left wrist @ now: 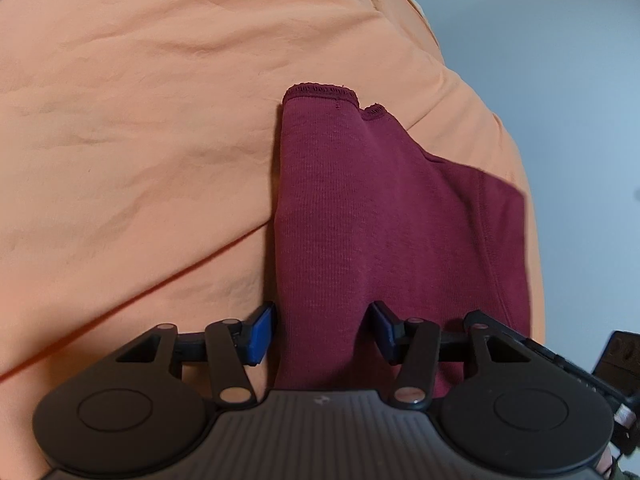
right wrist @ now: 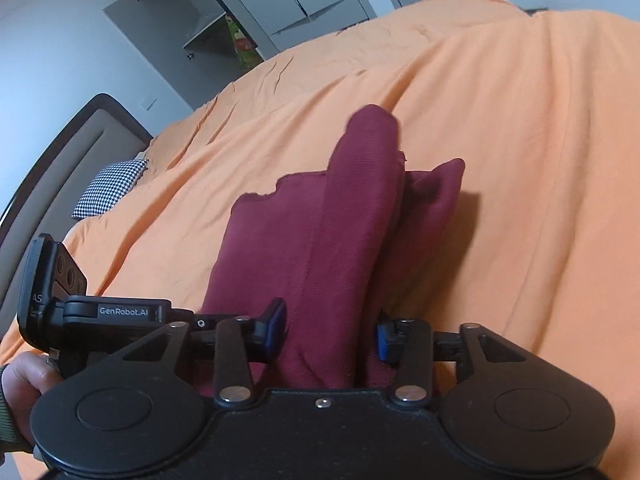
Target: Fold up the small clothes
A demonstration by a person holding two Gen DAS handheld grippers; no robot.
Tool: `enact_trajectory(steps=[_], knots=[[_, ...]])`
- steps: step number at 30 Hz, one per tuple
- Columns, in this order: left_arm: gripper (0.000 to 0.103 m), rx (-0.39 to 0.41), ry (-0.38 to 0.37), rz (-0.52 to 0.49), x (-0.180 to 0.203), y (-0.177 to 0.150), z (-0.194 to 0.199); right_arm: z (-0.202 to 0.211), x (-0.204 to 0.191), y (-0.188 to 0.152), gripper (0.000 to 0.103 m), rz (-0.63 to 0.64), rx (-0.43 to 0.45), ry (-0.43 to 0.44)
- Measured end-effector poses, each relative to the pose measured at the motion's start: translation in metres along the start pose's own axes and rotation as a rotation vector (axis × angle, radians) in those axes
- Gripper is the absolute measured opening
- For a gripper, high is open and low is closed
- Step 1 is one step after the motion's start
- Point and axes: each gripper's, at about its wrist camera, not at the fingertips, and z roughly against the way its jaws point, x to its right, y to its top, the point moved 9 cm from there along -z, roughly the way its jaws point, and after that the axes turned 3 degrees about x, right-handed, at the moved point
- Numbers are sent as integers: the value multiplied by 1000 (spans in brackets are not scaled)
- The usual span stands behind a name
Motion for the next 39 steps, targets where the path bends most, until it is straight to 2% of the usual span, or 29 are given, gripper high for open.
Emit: enact_trajectory(steps=[3,4,6,8,9,10,12,15,17,18,19,20,21,22,27,39], knots=[[57,2,-3,-5,2,1,1,-6,24,5,59,-112,-20,41],[57,3,-4,-7,2,1,1,-4,37,5,63,-176,-22,68],[57,9,-12,-13,3,0,2,-1,65,4,65,-344,-13,122],[57,17,-16,-23,5,0,1,0,85,4,59,-452,-6,182],[53,18,-18,-26,5,0,2,0,90,4,54,-468,-10,196],[50,20,-20,-32,7,-1,2,-1,91,5,48,-467,-16,202],[50,21,2,-64,11,-1,1,-3,86,5,45,-445,-35,221],[51,8,31,-86,13,-4,-2,-9,74,5,45,-389,-81,211],[56,-12,38,-70,12,-4,-7,-18,62,-1,45,-350,-122,200],[56,-11,40,-66,12,-3,-8,-21,58,-4,41,-338,-141,195],[52,-6,40,-67,13,-1,-7,-21,57,-5,34,-317,-133,179],[48,2,36,-75,16,0,-3,-20,56,-3,32,-308,-119,171],[38,12,26,-87,19,0,3,-16,56,-2,30,-323,-107,174],[34,22,14,-99,23,0,10,-12,54,0,29,-330,-92,176],[32,55,-16,-121,38,-8,52,16,31,5,29,-308,-38,198],[33,109,-16,-113,72,-43,155,111,-48,2,29,-206,-10,219]])
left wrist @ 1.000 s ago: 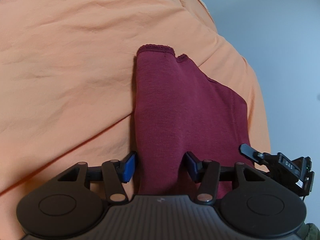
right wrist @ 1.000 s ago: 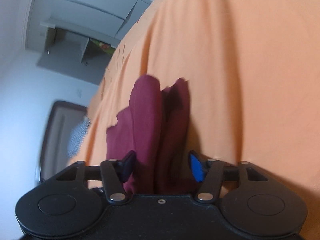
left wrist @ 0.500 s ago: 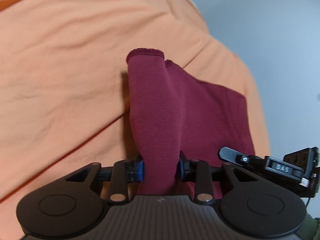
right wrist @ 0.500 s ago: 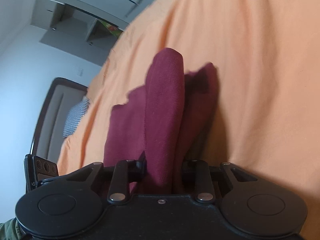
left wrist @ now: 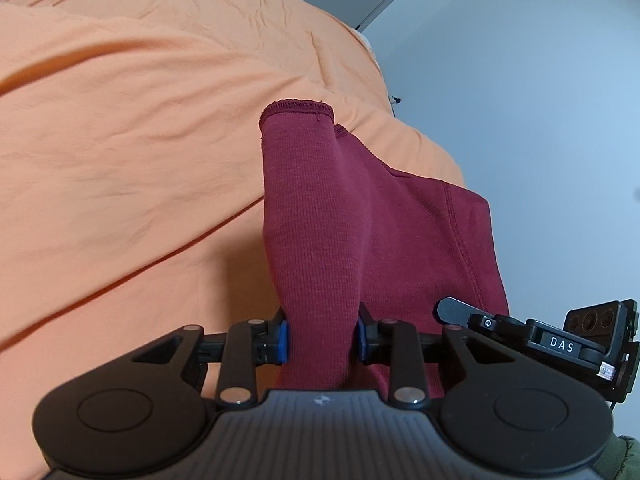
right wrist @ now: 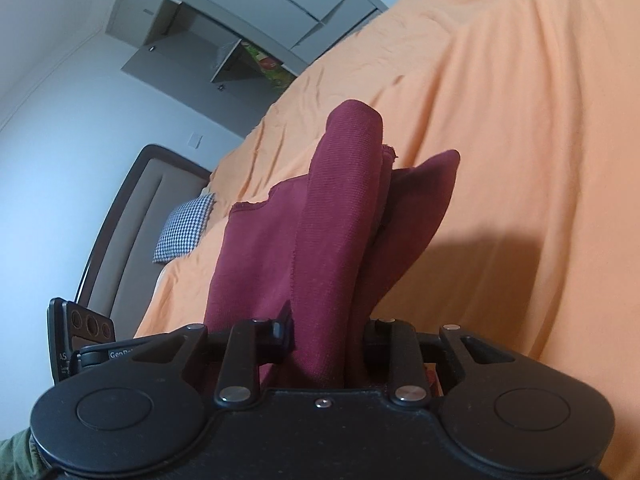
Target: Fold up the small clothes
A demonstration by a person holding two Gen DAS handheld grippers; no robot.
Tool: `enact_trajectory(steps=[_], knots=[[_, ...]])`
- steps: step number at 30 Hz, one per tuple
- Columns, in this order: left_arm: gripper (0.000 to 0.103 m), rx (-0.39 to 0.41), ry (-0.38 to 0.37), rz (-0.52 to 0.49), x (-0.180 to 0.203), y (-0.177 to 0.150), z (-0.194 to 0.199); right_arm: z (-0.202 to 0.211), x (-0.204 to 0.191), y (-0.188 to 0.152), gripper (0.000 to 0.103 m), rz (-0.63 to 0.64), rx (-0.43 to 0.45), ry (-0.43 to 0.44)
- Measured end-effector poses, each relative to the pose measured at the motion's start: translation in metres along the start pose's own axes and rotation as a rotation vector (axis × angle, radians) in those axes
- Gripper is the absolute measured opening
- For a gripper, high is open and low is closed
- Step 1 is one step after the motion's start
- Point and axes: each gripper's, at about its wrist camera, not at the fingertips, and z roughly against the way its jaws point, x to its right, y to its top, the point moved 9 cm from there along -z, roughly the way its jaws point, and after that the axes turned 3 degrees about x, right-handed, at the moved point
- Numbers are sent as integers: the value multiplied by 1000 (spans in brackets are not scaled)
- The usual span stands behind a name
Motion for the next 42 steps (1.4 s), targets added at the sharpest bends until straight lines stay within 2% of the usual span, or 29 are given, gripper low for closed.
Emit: enact_trajectory(steps=[6,12,17,22,26,31,34,35,36,37,38,39,40,42], knots=[[33,38,24,1,6,-11,44,22,-45,-18,29,35,-10,5],[33,74,60,37,-7,-41,88,29,-87,-41,30,97,-52,15],[33,71,110,128,-46,-87,114,19,-106,-87,30,165,-162,-2],[33,103,157,267,-104,-120,144,-16,-130,-134,30,207,-300,-1],[33,170,218,305,-158,-104,179,-69,-167,-150,30,241,-368,39],[33,262,282,310,-233,-49,219,-160,-232,-148,30,309,-388,127],[35,282,299,298,-273,-23,219,-201,-257,-148,33,343,-383,141],[37,281,311,289,-284,-18,209,-216,-259,-146,35,350,-380,134],[45,273,337,276,-294,-15,193,-235,-257,-146,42,361,-381,112],[53,254,390,280,-305,-19,174,-256,-248,-148,55,377,-387,50],[53,213,460,310,-325,-24,162,-274,-234,-154,62,385,-409,-52],[51,165,507,341,-341,-30,150,-287,-216,-159,58,389,-439,-168],[54,152,513,358,-349,-33,145,-294,-201,-164,51,390,-467,-249],[56,186,474,383,-352,-35,146,-293,-193,-166,54,393,-468,-254]])
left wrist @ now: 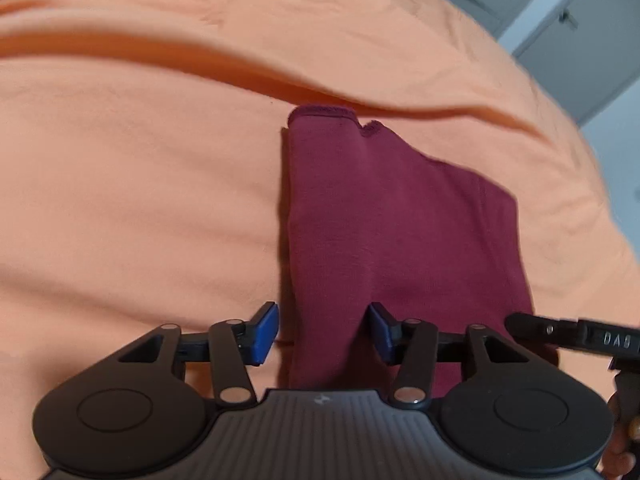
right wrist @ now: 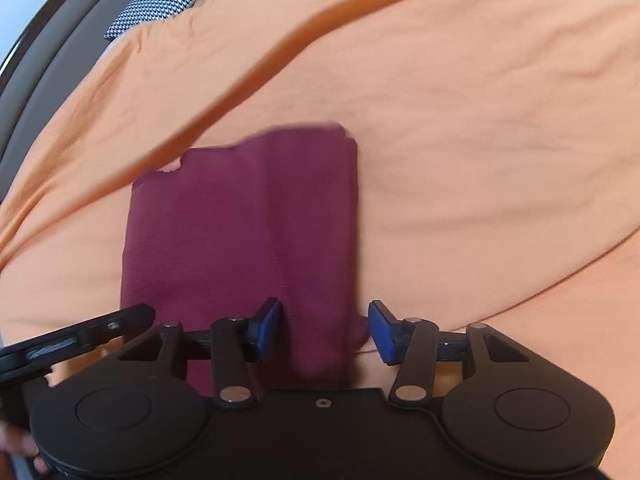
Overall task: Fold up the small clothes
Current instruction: 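Open both tools and lift them away from the folded bundle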
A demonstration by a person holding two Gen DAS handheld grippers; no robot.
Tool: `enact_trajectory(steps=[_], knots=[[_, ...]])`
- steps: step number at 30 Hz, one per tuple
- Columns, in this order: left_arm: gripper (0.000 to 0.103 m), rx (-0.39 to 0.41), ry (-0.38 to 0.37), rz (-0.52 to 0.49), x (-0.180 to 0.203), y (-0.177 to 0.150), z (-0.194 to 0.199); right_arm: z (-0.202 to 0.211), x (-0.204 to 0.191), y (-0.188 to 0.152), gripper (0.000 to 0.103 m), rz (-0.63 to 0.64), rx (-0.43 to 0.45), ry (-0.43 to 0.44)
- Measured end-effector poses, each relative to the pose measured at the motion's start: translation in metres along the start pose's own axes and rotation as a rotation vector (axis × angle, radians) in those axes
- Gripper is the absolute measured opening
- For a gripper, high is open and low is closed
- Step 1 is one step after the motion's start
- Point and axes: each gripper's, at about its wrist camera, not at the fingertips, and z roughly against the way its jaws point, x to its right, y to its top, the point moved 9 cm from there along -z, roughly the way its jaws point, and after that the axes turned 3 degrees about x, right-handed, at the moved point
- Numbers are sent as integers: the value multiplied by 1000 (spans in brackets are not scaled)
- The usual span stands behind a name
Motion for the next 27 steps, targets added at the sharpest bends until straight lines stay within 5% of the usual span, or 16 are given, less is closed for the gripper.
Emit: enact_trajectory(steps=[7,14,17,27], knots=[[60,15,-32,30,-15,-1,28,38,24,-21,62,-7,69,-16],[77,29,-33,35,1,-36,81,69,-10,-29,64,38,135,33],[94,35,-11,35,14,-51,108,85,-24,-35,74,73,162,33],[101,161,-1,-10,58,-77,189,181,-52,-60,95,158,270,112]])
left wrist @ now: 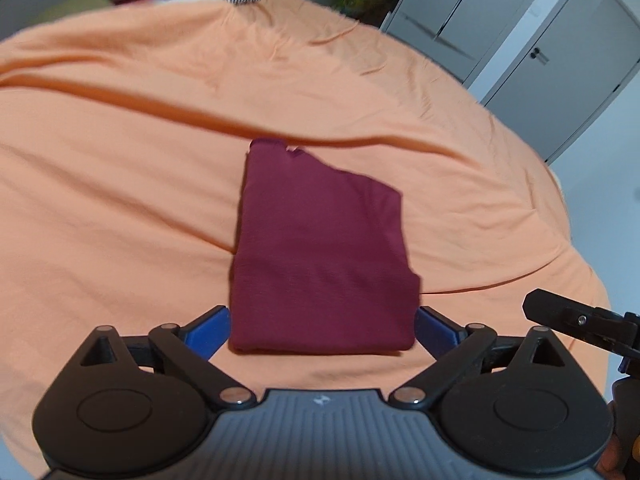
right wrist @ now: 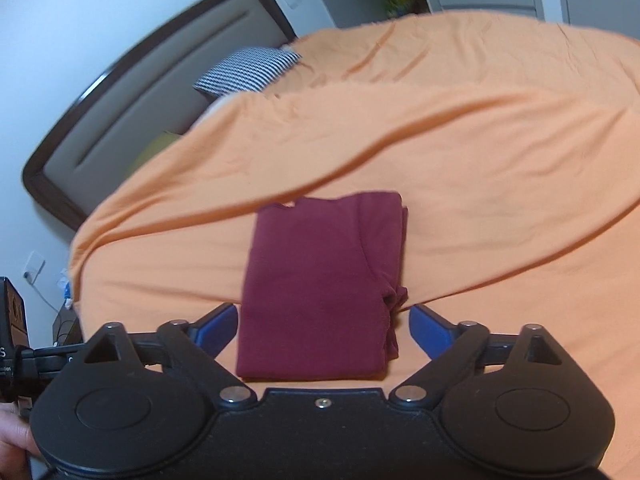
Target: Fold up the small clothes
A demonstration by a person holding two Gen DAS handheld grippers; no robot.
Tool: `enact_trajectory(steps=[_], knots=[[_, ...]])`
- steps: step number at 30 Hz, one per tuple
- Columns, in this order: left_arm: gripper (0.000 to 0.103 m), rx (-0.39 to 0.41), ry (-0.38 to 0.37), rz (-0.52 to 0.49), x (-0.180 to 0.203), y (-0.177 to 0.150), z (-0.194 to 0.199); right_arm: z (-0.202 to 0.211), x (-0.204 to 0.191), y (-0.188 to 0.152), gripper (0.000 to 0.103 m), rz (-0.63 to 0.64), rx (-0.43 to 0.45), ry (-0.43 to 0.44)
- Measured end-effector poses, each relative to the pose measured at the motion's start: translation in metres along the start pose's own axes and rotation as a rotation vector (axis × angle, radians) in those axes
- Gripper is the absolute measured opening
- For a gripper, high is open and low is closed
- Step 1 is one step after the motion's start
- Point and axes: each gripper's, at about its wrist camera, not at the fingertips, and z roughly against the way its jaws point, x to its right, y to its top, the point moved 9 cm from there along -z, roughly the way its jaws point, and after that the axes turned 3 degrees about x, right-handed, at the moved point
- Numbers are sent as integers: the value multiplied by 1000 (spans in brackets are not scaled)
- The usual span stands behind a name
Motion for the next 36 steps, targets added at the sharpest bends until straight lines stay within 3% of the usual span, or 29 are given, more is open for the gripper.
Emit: enact_trajectory(steps=[6,13,24,31,34,36], knots=[[102,49,15,-51,18,-13,47,49,-9,-8,99,21,50,33],[102,90,17,-39,27,-30,88,88,-12,-26,99,-4,63,64],[102,110,11,-26,39,-66,122,131,-28,-48,100,89,95,70],[102,105,29,-30,39,-82,132,147,-30,-57,100,84,101,85],[102,153,54,-29,36,-82,143,154,-31,-59,100,87,110,91],[103,224,114,-69,36,-78,154,159,-31,-59,100,88,120,95]])
